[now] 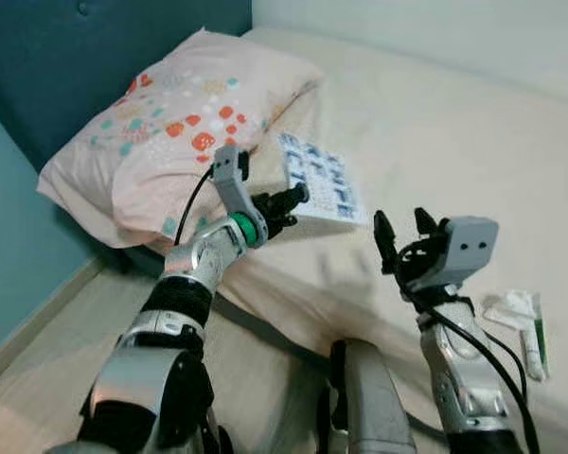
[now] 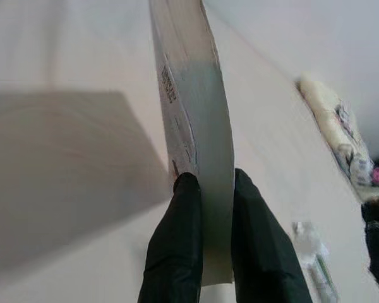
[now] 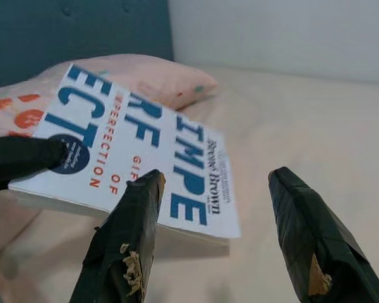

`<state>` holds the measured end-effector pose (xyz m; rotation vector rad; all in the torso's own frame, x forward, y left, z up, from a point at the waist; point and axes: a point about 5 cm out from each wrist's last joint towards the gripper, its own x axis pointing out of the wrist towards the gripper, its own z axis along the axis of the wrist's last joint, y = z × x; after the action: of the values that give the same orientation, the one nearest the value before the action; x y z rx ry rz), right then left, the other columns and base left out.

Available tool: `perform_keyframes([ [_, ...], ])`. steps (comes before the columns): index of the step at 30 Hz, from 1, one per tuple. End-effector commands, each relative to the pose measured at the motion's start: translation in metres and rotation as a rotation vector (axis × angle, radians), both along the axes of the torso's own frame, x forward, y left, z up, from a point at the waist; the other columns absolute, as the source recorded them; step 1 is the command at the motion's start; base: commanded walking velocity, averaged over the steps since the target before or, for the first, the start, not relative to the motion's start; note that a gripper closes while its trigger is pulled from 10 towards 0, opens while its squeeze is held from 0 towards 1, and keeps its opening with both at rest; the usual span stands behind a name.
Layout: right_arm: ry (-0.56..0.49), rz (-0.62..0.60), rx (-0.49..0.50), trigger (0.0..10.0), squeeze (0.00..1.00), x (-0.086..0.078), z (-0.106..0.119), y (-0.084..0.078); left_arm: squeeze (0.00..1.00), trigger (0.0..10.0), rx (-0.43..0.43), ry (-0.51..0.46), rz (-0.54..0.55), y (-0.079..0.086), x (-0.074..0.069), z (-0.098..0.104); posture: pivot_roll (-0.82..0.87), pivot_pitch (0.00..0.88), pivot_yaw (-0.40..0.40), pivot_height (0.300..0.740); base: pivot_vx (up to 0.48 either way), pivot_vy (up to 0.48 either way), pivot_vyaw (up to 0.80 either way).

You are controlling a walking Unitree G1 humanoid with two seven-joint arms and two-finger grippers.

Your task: Clean up the room

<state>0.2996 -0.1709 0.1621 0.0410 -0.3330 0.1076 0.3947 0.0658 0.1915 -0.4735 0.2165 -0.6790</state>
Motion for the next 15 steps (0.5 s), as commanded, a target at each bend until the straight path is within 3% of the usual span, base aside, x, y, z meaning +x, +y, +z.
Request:
perform_keyframes([
  [1,0.014,-0.025,-0.007,10.0,0.00,-0.005,-0.002,-0.006,0.00,10.0,0.084,-0.070,-0.040,-0.004,0.002,0.006,-0.14,0.233,0.078,0.561,0.000,0.000,0.00],
  [2,0.014,-0.025,-0.007,10.0,0.00,-0.005,-0.002,-0.006,0.00,10.0,0.084,-0.070,-0.040,-0.004,0.002,0.006,-0.14,0.233,0.078,0.561,0.000,0.000,0.00],
  [4,0.025,-0.039,-0.007,10.0,0.00,-0.011,-0.005,-0.007,0.00,10.0,0.238,-0.140,-0.092,-0.010,0.006,0.017,-0.15,0.244,0.085,0.561,0.000,0.000,0.00],
  [7,0.033,-0.047,-0.004,10.0,0.00,-0.015,-0.007,-0.007,0.00,10.0,0.302,-0.172,-0.149,-0.012,0.007,0.023,-0.15,0.249,0.088,0.561,0.000,0.000,0.00],
  [8,0.035,-0.048,-0.004,10.0,0.00,-0.016,-0.008,-0.007,0.00,10.0,0.366,-0.188,-0.163,-0.012,0.007,0.022,-0.15,0.252,0.089,0.561,0.000,0.000,0.00],
  [9,0.035,-0.048,-0.004,10.0,0.00,-0.016,-0.008,-0.007,0.00,10.0,0.366,-0.188,-0.163,-0.012,0.007,0.022,-0.15,0.252,0.089,0.561,0.000,0.000,0.00],
  [11,0.040,-0.047,-0.006,10.0,0.00,-0.016,-0.008,-0.006,0.00,10.0,0.524,-0.228,-0.184,-0.009,0.008,0.017,-0.15,0.251,0.089,0.561,0.000,0.000,0.00],
  [12,0.040,-0.047,-0.006,10.0,0.00,-0.016,-0.008,-0.006,0.00,10.0,0.524,-0.228,-0.184,-0.009,0.008,0.017,-0.15,0.251,0.089,0.561,0.000,0.000,0.00],
  [15,0.041,-0.046,-0.005,10.0,0.00,-0.015,-0.006,-0.006,0.00,10.0,0.637,-0.253,-0.163,-0.004,0.010,0.015,-0.16,0.249,0.087,0.561,0.000,0.000,0.00],
])
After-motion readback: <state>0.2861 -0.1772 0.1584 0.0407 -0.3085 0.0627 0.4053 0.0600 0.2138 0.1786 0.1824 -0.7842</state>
